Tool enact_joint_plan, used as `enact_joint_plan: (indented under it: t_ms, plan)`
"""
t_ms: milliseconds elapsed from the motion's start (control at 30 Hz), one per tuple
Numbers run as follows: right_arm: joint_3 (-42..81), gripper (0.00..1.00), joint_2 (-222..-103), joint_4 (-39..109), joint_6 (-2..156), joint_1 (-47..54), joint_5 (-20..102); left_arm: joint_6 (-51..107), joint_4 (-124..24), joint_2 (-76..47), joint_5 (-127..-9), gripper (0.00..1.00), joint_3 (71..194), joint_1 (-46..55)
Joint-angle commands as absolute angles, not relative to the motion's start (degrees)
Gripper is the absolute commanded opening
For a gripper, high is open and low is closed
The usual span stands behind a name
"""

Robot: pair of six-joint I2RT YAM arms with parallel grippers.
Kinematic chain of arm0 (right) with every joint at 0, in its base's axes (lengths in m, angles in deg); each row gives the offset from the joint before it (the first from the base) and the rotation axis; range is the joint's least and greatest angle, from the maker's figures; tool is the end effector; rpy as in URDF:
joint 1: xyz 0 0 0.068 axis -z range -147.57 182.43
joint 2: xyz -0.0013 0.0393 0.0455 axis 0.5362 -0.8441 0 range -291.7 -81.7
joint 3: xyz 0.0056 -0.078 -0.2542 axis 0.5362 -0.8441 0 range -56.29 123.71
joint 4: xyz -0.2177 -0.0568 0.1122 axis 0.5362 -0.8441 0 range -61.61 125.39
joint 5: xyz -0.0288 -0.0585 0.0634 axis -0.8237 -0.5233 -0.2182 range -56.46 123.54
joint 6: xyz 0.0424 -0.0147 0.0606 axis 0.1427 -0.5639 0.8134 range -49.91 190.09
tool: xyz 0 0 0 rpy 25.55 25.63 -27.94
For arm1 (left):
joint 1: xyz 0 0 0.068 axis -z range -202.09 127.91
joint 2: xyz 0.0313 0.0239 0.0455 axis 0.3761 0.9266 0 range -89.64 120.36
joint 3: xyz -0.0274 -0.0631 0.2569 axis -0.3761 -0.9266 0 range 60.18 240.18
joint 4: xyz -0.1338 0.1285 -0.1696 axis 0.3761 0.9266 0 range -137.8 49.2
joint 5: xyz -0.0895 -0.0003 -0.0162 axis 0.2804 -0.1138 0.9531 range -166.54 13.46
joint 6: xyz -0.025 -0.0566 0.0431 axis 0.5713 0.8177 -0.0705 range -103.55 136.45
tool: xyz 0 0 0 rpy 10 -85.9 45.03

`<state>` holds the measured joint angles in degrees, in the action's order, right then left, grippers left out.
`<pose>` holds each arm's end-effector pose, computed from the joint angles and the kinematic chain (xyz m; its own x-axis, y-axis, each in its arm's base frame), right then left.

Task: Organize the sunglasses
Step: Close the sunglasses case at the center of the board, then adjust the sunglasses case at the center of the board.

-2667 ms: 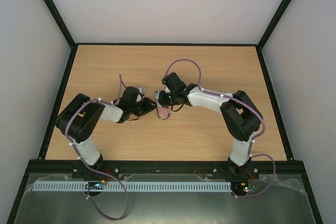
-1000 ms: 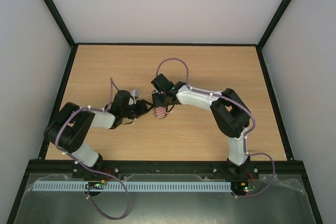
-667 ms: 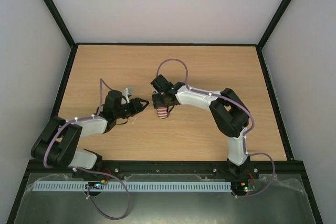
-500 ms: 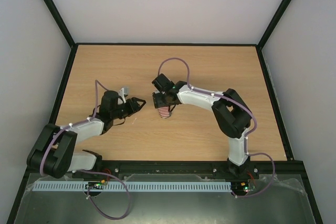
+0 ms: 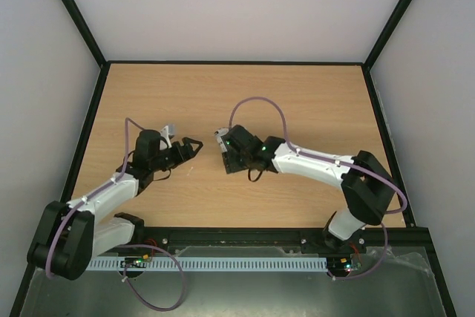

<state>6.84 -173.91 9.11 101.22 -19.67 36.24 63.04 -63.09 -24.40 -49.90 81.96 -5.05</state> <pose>0.2078 0.2717 0.1956 -0.8487 -0.2491 -0.4666 -0.4273 0.8428 0.3272 0.2202 -0.0973 0.1674 -0.7750 -0.4417 -0.4521 0.1118 0.6082 -0.7859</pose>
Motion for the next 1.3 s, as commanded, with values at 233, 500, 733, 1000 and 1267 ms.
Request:
enact_joint_plan:
  t_ms: [233, 500, 733, 1000, 1267]
  plan:
    - [2.6, 0.62, -178.9, 23.5, 109.9, -26.6, 43.1, 59.6, -49.2, -34.6, -55.7, 0.99, 84.8, -5.5]
    - [10.3, 0.62, -189.2, 20.8, 109.2, -26.3, 39.1, 59.4, -46.3, -37.3, -56.9, 0.99, 84.9, -5.5]
    - [7.0, 0.62, -187.3, 19.7, 109.6, -23.1, 35.1, 59.3, -45.8, -38.0, -57.3, 0.99, 85.2, -5.4]
    - [4.2, 0.62, -183.7, 18.9, 108.3, -19.4, 33.6, 58.7, -46.0, -37.7, -57.9, 0.99, 85.3, -5.4]
    - [5.3, 0.62, -184.5, 19.2, 108.4, -19.3, 34.6, 58.2, -45.2, -37.8, -59.0, 0.99, 85.5, -5.4]
